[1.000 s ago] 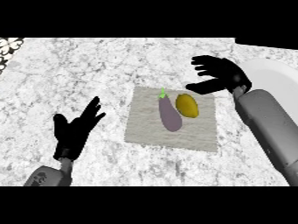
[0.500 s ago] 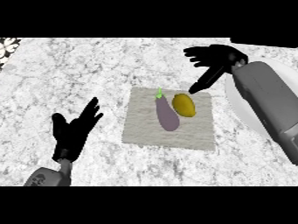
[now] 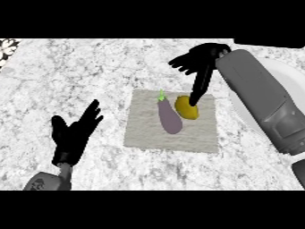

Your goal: Pick the eggplant from the placemat and place it in the plate

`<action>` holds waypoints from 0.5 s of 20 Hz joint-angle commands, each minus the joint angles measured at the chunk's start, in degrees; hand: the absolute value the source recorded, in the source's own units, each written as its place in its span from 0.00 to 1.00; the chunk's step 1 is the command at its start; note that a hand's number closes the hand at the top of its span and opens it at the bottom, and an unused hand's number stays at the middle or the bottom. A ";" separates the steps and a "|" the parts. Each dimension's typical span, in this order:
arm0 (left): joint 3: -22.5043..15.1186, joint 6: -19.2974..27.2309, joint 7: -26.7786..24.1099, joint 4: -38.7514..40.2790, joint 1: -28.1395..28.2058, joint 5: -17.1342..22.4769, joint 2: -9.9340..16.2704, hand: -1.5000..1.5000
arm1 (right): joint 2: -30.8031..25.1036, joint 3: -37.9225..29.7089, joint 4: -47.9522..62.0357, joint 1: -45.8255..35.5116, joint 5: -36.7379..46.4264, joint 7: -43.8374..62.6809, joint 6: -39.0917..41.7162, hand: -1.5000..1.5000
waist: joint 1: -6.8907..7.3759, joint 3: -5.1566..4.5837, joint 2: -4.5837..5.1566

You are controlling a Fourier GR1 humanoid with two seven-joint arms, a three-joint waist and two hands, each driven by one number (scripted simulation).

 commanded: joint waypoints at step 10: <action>-0.13 1.43 -1.00 1.97 3.04 -1.73 -2.13 0.50 | 11.95 2.92 10.48 -6.37 6.93 -0.23 3.74 0.00 | -2.82 -0.25 -0.68</action>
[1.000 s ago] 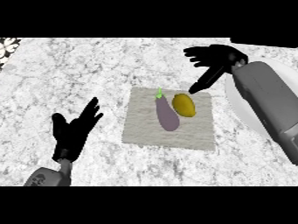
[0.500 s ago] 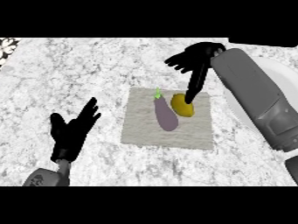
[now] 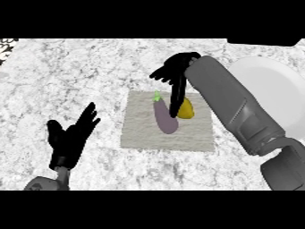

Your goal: Pick the eggplant from the placemat and place it in the plate

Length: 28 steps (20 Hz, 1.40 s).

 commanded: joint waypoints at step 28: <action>3.33 -1.17 2.25 2.30 -0.14 -1.36 -2.01 0.50 | 5.12 4.55 -0.56 5.17 8.78 -1.51 3.17 0.00 | -1.31 -0.19 -0.35</action>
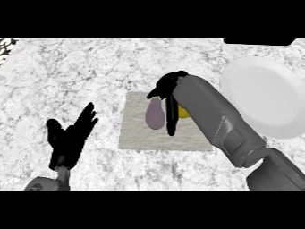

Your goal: Pick the eggplant from the placemat and place it in the plate

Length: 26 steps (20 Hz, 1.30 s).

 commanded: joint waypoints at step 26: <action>4.52 1.42 1.78 1.31 6.56 0.08 -0.02 0.50 | -3.51 5.87 -21.52 6.06 13.09 -14.11 -44.35 1.00 | -11.14 0.19 -5.65</action>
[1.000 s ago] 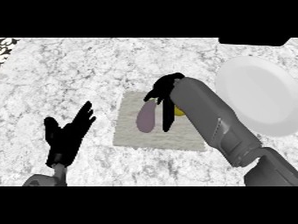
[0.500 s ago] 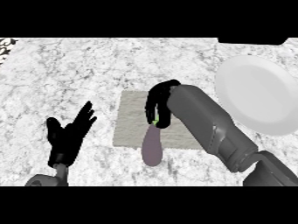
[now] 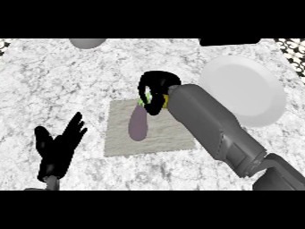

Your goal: Pick the eggplant from the placemat and place it in the plate

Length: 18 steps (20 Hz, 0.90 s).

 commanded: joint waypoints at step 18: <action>1.59 1.76 -1.56 -2.18 5.51 0.28 -0.54 0.50 | -11.80 -8.15 -44.24 34.22 4.88 2.84 -53.36 1.00 | -3.87 -0.37 1.28</action>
